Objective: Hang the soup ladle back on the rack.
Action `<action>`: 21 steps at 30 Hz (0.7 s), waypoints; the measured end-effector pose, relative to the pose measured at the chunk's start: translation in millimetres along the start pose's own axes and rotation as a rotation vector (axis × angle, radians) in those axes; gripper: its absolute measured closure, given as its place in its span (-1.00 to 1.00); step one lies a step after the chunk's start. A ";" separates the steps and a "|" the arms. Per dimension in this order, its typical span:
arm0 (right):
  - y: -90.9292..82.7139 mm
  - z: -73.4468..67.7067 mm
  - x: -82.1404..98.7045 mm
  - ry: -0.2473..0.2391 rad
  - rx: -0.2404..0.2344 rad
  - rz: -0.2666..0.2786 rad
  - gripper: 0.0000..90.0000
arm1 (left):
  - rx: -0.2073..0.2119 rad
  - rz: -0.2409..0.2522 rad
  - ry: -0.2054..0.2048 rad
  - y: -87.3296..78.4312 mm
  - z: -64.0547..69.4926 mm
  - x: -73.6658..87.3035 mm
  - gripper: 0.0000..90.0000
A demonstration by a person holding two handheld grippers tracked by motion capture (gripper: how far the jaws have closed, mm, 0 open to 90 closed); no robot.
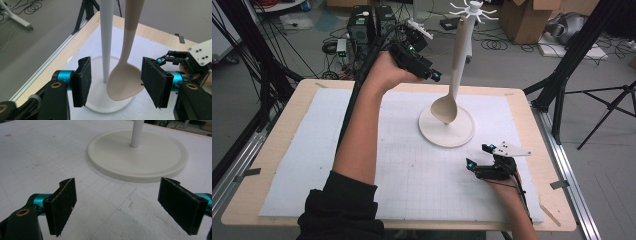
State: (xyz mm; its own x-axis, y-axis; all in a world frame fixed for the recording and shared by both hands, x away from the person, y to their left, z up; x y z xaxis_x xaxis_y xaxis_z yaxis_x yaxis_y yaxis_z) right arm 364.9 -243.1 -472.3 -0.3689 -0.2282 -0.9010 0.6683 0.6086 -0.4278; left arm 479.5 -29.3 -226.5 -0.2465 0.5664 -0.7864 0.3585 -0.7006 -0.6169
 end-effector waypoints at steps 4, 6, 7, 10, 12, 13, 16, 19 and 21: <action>0.0 -0.1 0.1 0.001 0.000 -0.001 -0.68 | 0.007 0.004 0.006 -5.8 3.3 6.6 -0.23; 0.1 0.0 0.1 0.001 0.001 -0.002 -0.68 | 0.007 0.023 0.012 -9.8 4.9 9.1 -0.27; 0.2 -0.1 0.2 0.000 0.001 -0.002 -0.68 | 0.010 0.025 0.011 -12.2 6.0 11.0 -0.29; 0.4 -0.1 0.3 -0.003 0.002 -0.002 -0.68 | 0.010 0.040 0.022 -19.7 6.7 18.2 -0.34; 0.8 -0.2 0.5 -0.004 0.001 -0.003 -0.68 | 0.011 0.046 0.020 -24.6 6.7 24.3 -0.39; 0.6 -0.7 0.9 0.001 -0.001 -0.008 -0.68 | 0.008 0.047 0.021 -27.6 5.8 27.5 -0.40; 1.1 -0.8 0.9 -0.007 0.000 -0.007 -0.68 | 0.002 0.065 0.008 -36.8 5.4 37.3 -0.47; 1.2 -0.9 0.9 -0.008 0.000 -0.006 -0.68 | -0.006 0.085 0.001 -45.2 5.3 49.3 -0.48; 1.2 -0.8 1.0 -0.006 0.001 -0.008 -0.68 | -0.010 0.094 -0.003 -49.8 5.9 60.1 -0.51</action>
State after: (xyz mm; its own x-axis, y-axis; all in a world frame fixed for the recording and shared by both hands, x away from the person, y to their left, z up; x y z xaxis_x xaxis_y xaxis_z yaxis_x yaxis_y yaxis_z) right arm 364.8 -242.0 -473.7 -0.3705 -0.2379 -0.8978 0.6661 0.6057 -0.4353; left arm 441.5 37.0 -243.2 -0.2136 0.4973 -0.8408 0.3892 -0.7461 -0.5402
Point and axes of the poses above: each handheld gripper's, and its own axes: y roughly forward along the jaws, x roughly out of its underside, z roughly to its right, the point moved 8 cm from there along y, roughly forward along the jaws, and after that the axes turned 2 degrees about y, right-handed, at the moved point
